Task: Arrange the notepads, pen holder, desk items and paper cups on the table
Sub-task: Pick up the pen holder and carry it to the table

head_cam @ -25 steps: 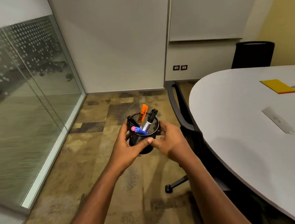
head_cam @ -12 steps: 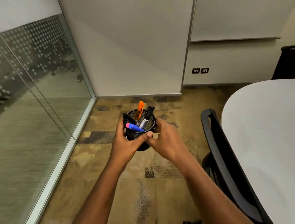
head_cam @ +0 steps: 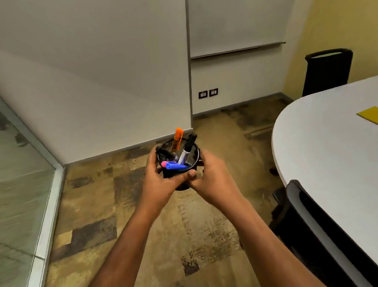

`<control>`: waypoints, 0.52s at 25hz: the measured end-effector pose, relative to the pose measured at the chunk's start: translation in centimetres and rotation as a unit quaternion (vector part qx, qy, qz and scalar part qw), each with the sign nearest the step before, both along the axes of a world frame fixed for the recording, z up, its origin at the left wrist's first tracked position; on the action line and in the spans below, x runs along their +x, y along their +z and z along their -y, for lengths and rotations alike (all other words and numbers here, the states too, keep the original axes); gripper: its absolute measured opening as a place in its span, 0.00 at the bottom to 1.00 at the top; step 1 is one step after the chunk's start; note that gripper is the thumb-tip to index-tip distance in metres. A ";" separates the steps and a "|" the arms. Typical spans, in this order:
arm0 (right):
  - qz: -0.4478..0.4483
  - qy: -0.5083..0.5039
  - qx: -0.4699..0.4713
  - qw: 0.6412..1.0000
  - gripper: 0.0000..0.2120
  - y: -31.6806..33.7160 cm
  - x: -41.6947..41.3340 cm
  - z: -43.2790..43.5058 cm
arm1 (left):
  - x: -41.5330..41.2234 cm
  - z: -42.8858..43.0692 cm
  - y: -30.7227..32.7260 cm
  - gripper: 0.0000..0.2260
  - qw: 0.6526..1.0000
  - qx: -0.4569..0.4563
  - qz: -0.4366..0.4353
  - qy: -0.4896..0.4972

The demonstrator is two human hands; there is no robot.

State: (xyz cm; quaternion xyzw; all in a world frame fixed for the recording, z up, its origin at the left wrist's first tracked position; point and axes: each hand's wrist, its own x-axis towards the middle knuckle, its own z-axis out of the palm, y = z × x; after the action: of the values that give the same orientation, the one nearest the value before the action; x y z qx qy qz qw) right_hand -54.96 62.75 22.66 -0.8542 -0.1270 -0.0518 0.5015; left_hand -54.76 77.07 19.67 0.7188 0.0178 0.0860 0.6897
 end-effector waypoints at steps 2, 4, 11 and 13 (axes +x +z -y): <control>0.000 -0.044 0.006 0.999 0.20 0.3 4.2 -0.8 | 5.4 -0.7 0.2 0.49 0.999 -0.002 -0.003 -0.045; -0.012 -0.064 -0.021 0.998 0.22 0.3 6.1 -0.7 | 7.6 -0.4 0.3 0.50 0.999 0.005 -0.001 -0.045; -0.036 -0.117 -0.028 0.992 0.27 -1.0 21.6 0.2 | 23.9 0.3 -0.4 0.43 0.995 0.048 0.007 -0.082; -0.057 -0.111 -0.034 0.992 0.27 -0.7 26.4 0.6 | 28.5 0.8 -0.3 0.42 0.996 0.041 -0.003 -0.077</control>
State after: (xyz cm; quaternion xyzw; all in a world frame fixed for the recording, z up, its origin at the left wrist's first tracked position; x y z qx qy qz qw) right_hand -28.56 62.16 21.95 -0.8810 -0.0038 -0.0541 0.4701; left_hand -26.29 76.28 19.41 0.7458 -0.0389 0.0312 0.6643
